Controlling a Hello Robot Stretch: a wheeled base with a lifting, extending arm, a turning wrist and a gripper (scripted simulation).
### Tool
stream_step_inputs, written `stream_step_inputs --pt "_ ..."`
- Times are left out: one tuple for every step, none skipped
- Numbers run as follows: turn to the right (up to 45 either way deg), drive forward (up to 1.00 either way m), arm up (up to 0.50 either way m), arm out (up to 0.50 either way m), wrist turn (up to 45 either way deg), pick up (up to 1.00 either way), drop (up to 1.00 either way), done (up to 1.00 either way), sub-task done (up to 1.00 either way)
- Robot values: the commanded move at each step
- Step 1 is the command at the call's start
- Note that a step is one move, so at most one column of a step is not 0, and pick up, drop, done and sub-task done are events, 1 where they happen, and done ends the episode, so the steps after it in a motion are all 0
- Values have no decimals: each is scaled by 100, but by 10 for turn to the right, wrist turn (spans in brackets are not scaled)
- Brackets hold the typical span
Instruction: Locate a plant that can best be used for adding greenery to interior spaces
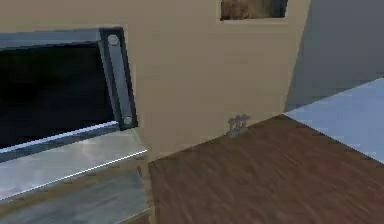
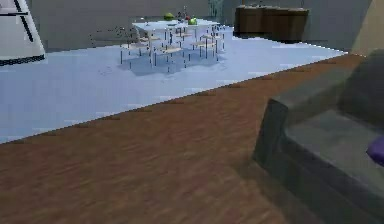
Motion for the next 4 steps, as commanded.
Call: stream_step_inputs --pt "450 0 0 0 0 0 0 0 0" --pt "450 0 0 0 0 0 0 0 0" --pt "0 100 0 0 0 0 0 0 0" --pt "0 35 0 0 0 0 0 0 0"
